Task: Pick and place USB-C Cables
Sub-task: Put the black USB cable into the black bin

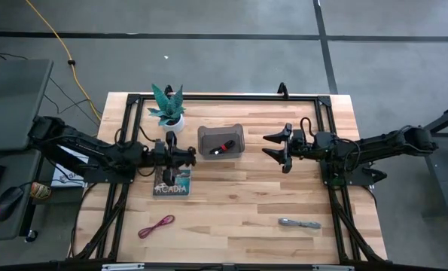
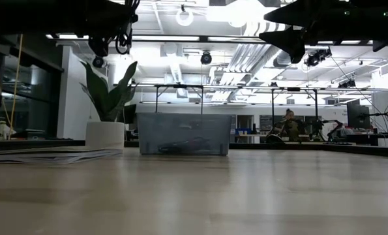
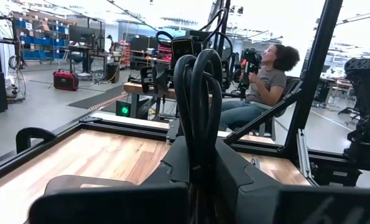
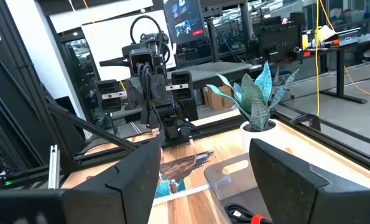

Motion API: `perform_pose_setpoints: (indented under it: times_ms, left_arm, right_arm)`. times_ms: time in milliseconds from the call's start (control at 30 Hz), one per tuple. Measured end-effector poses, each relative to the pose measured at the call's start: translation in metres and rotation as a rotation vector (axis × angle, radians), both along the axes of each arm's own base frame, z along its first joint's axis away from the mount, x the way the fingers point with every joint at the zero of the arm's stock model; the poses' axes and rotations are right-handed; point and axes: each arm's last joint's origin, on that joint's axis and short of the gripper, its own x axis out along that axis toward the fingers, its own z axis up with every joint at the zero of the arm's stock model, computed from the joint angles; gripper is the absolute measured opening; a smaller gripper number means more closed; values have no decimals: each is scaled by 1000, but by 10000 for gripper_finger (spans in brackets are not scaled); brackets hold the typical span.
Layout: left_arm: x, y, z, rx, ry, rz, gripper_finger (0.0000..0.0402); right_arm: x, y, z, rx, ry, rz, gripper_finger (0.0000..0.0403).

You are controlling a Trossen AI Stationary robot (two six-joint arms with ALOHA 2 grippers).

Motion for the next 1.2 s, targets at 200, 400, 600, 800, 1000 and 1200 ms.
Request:
perform_pose_setpoints:
  times_ms: [200,400,600,800,1000,1200]
  left_arm:
    - [0,0,2,-4,-25,4,9]
    - [0,0,5,-23,-60,13,10]
    - [2,2,1,-28,-38,62,10]
    - [6,1,-2,-23,-40,62,10]
    - [7,1,-4,-20,-28,68,10]
    - [24,3,1,-73,48,160,10]
  right_arm:
    - [0,0,0,11,-1,1,238]
    - [9,0,-5,23,-11,2,238]
    - [17,0,-12,4,-13,-17,238]
    - [18,0,-10,-16,-40,-20,238]
    - [18,0,-10,-15,-38,-19,238]
    - [18,-1,-9,-17,-51,-27,238]
